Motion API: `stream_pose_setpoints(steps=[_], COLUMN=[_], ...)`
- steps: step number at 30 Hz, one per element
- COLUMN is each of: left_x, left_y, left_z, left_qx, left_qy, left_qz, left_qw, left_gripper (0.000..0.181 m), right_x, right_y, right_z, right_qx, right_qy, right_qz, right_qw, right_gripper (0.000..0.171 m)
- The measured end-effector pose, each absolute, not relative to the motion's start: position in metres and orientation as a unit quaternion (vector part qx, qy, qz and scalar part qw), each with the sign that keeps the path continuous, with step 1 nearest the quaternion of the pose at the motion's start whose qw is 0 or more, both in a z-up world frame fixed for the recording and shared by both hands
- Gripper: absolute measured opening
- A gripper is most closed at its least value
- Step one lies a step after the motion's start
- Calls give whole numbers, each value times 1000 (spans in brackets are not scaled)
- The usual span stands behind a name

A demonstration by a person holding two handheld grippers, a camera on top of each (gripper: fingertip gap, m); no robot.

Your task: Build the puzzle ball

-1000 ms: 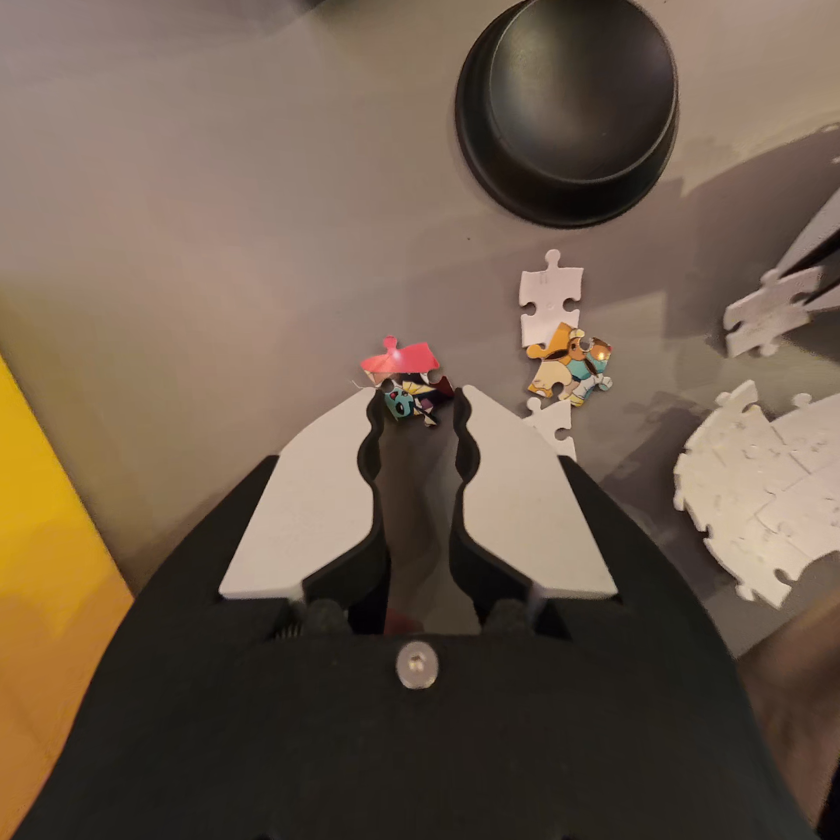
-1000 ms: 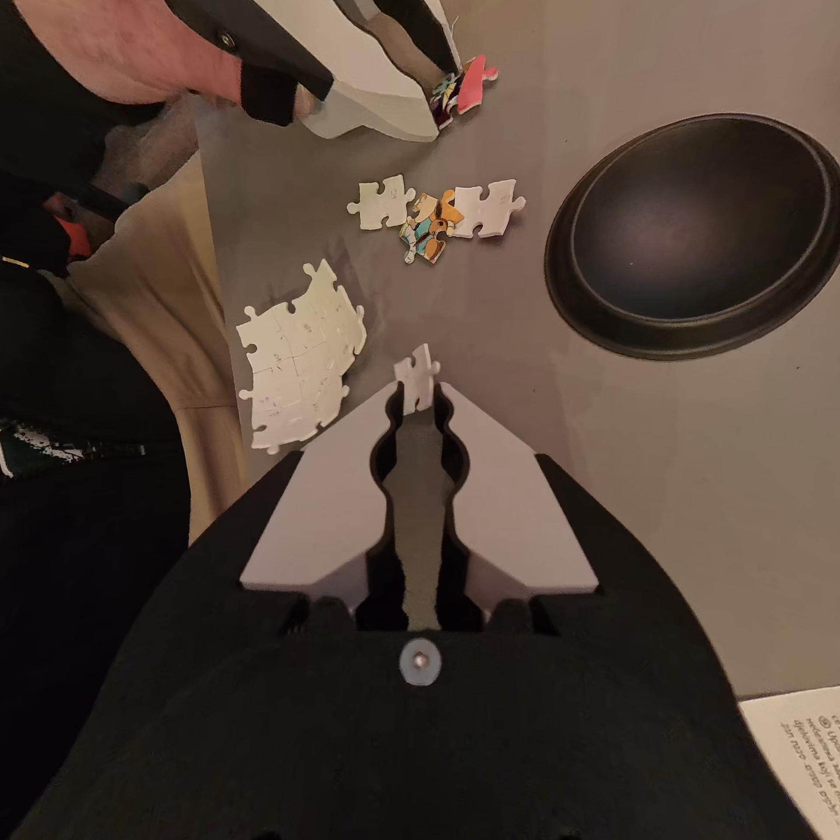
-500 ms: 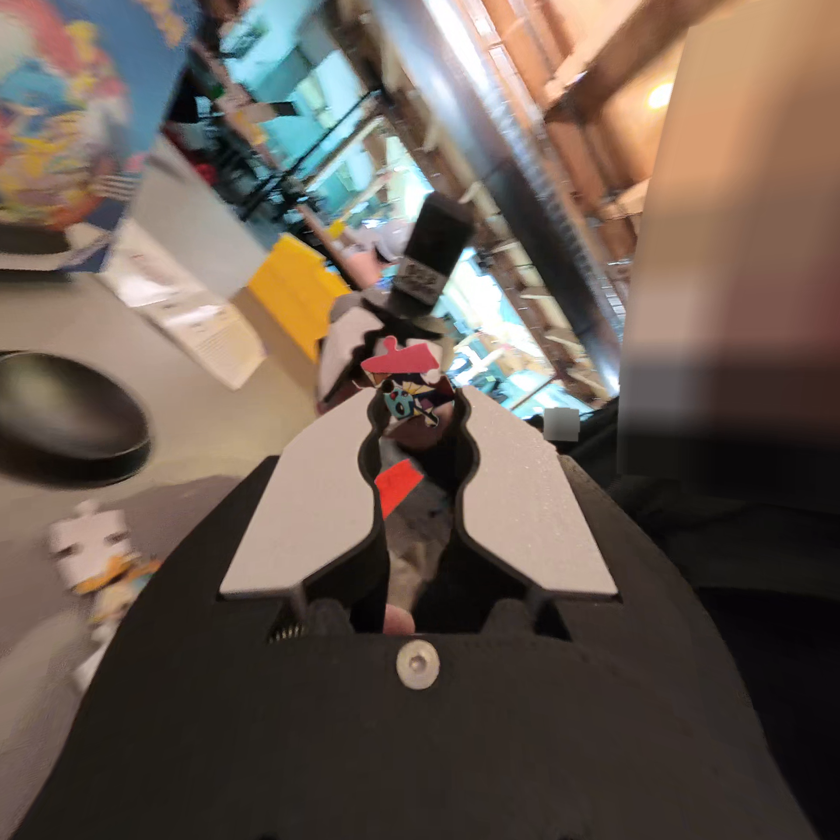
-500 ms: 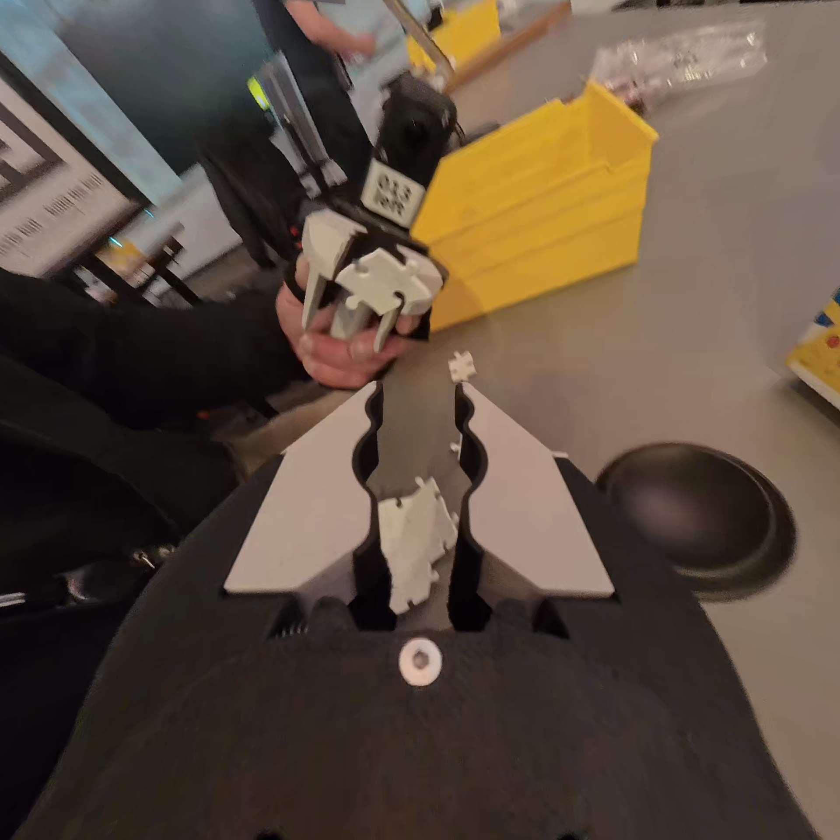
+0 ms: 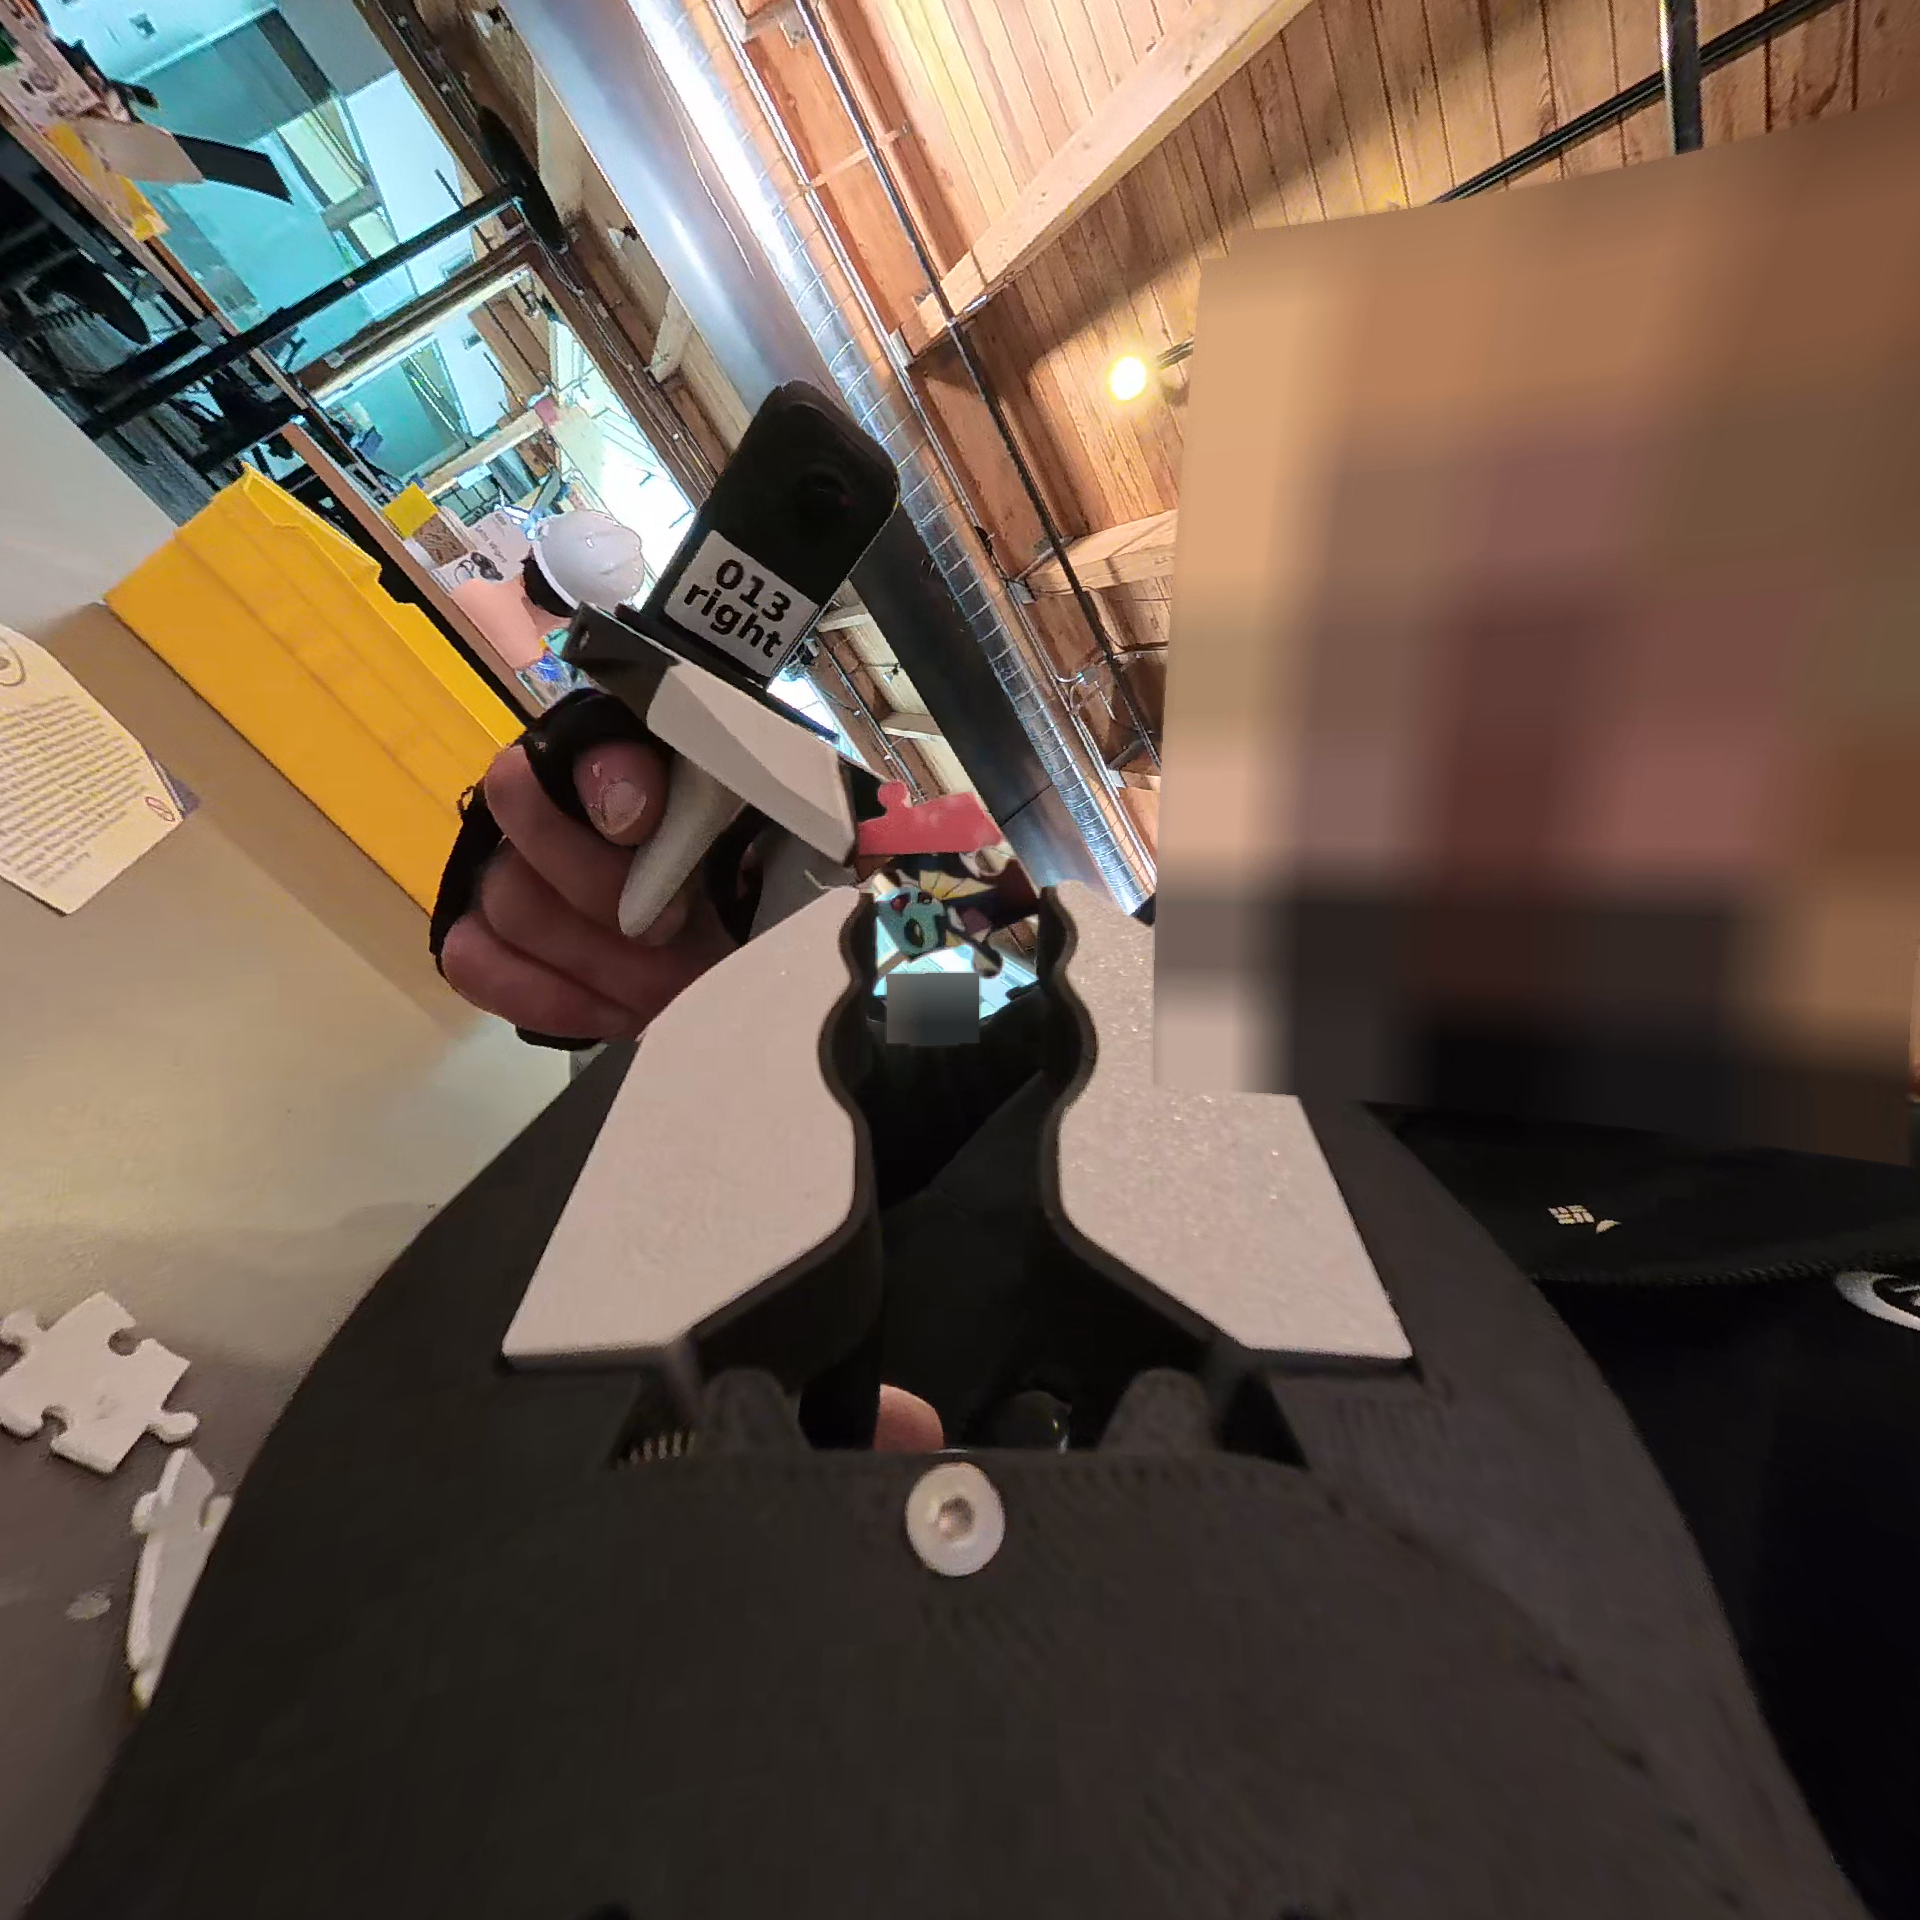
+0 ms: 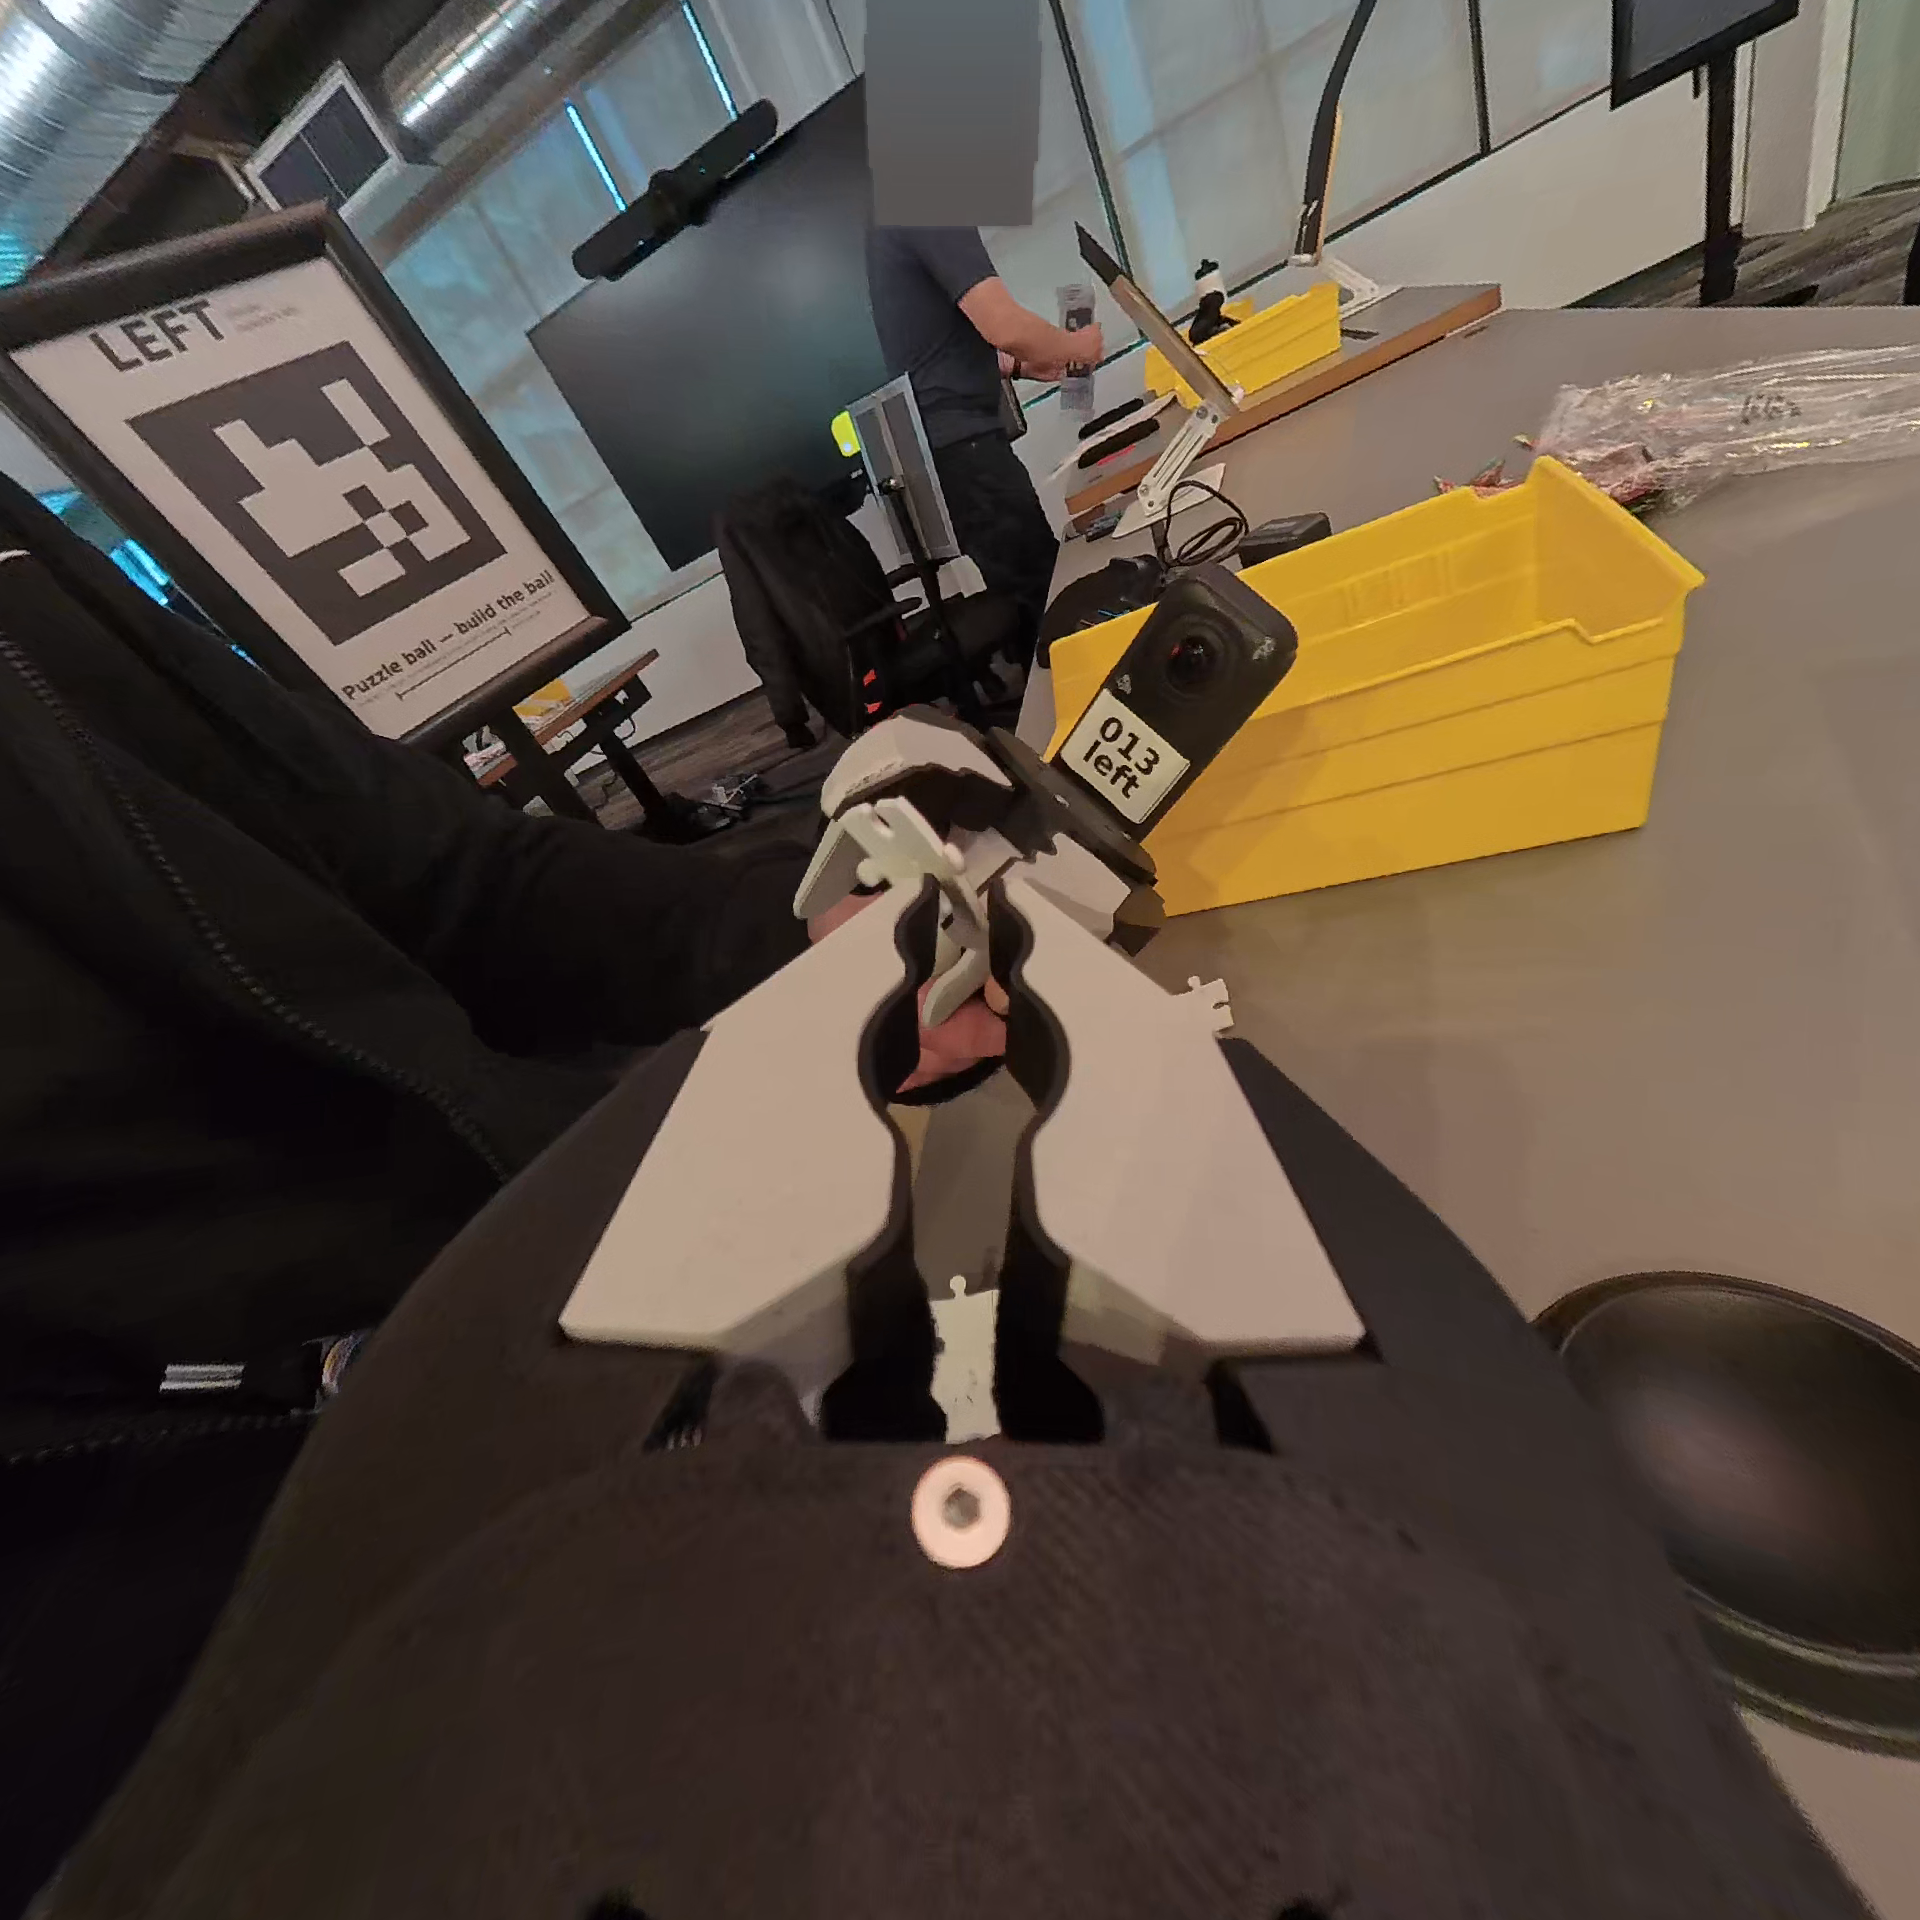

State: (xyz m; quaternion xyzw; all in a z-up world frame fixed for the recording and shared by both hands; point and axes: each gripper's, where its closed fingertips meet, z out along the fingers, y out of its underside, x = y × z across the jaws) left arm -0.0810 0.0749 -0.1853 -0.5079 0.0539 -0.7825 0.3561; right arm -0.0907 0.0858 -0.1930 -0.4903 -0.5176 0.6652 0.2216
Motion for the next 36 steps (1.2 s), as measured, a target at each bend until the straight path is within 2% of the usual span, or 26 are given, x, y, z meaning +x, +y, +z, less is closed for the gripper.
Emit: stream_pose_setpoints(steps=[5,8,11,14,19,23,31,36], left_x=[-93,-102,-116,-114,-114,-118,-117,-109], left_y=[82,88,87,88,95,101,107,107], left_z=[-194,-240,-292,-326,-366,-377,-376,-368], left_qx=[-566,-721,-840,-884,-907,-907,-903,-907], left_qy=[58,102,169,207,309,339,343,289], left_qz=[-726,-566,-377,-291,-124,-66,-65,-160], left_qw=[385,386,351,301,258,239,250,262], left_gripper=[22,22,27,31,33,33,24,23], right_x=[-76,-57,-32,-12,-4,-6,-5,-10], right_y=[101,118,135,138,140,137,131,137], right_z=[-194,-221,-274,-312,-338,-344,-360,-355], right_qx=[-512,-567,-646,-692,-712,-714,-722,-721], right_qy=[-506,-517,-546,-539,-544,-549,-544,-540], right_qz=[661,613,514,474,440,432,427,434], right_qw=[213,188,144,78,61,52,14,33], right_gripper=[0,0,0,0,0,1,1,31])
